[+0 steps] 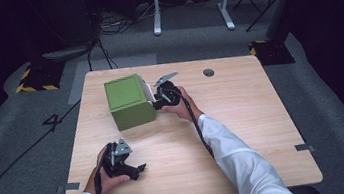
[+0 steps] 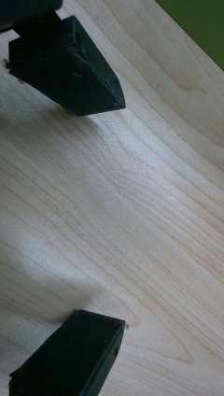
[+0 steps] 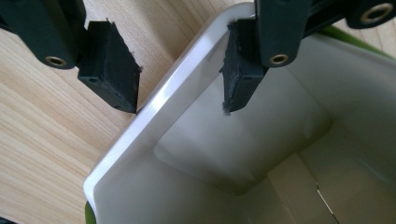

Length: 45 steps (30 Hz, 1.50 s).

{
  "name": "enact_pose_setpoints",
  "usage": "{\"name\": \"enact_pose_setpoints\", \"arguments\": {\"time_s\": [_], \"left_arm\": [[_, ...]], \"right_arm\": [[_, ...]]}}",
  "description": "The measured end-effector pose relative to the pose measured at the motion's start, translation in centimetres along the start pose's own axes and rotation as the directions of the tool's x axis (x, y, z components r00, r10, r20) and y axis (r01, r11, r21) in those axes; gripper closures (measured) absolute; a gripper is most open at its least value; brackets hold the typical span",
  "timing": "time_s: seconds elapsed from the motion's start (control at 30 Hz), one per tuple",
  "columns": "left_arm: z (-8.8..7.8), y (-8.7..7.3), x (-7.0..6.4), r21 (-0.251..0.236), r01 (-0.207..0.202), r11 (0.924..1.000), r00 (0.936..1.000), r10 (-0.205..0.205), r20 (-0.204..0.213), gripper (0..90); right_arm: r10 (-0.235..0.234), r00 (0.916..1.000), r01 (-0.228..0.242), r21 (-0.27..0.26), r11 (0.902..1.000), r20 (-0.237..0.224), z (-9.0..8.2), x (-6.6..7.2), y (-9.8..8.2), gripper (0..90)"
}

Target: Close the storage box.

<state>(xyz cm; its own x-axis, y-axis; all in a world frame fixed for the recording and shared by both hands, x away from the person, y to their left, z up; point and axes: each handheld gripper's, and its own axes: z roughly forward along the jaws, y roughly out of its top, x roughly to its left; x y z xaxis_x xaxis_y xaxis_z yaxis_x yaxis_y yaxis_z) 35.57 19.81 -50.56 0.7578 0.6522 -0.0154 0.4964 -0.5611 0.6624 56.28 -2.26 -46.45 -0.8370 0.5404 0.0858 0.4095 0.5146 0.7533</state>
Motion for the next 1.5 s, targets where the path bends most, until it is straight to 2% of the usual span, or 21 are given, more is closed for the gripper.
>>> {"name": "enact_pose_setpoints", "arguments": {"time_s": [0.37, 0.47, 0.83, 0.9, 1.0, 1.03, 1.13, 1.37, 1.5], "left_arm": [[0.0, 0.0, 0.0, 0.000, 0.000, 1.0000, 1.0000, 0.000, 0.000, 0.4], [0.0, 0.0, 0.0, 0.000, 0.001, 1.0000, 1.0000, -0.001, 0.000, 0.4], [0.0, 0.0, 0.0, 0.000, 0.000, 1.0000, 1.0000, 0.000, 0.000, 0.4], [0.0, 0.0, 0.0, -0.001, 0.000, 1.0000, 1.0000, 0.000, 0.000, 0.4], [0.0, 0.0, 0.0, -0.001, 0.001, 1.0000, 1.0000, -0.001, 0.000, 0.4], [0.0, 0.0, 0.0, -0.001, 0.001, 1.0000, 1.0000, -0.001, 0.000, 0.4], [0.0, 0.0, 0.0, 0.000, 0.000, 1.0000, 1.0000, 0.000, 0.000, 0.4], [0.0, 0.0, 0.0, -0.001, 0.001, 1.0000, 1.0000, -0.001, 0.000, 0.4], [0.0, 0.0, 0.0, 0.000, 0.000, 1.0000, 1.0000, 0.000, 0.000, 0.4]], "right_arm": [[-0.016, 0.9999, 0.016, 0.009, 0.9998, 0.001, -0.5, 0.0, 0.1, 41.3], [-0.002, 0.9999, 0.002, -0.002, 1.0000, 0.010, -1.2, -0.4, 0.0, 36.9], [-0.039, 0.9976, 0.041, -0.021, 0.9990, 0.058, -3.4, -0.7, 0.1, 29.2], [-0.060, 0.9932, 0.060, 0.000, 0.9982, 0.100, -4.0, -0.9, 0.0, 25.9], [-0.073, 0.9897, 0.073, 0.002, 0.9973, 0.123, -5.1, -1.2, -0.3, 24.5], [-0.075, 0.9868, 0.076, 0.001, 0.9971, 0.144, -5.9, -1.5, -0.6, 22.8], [-0.077, 0.9853, 0.077, 0.005, 0.9970, 0.153, -6.8, -1.7, -0.9, 22.0], [-0.130, 0.9706, 0.124, 0.044, 0.9913, 0.203, -9.8, -1.9, -2.1, 21.5], [-0.143, 0.9662, 0.133, 0.060, 0.9893, 0.215, -10.9, -1.9, -2.7, 21.4]]}}
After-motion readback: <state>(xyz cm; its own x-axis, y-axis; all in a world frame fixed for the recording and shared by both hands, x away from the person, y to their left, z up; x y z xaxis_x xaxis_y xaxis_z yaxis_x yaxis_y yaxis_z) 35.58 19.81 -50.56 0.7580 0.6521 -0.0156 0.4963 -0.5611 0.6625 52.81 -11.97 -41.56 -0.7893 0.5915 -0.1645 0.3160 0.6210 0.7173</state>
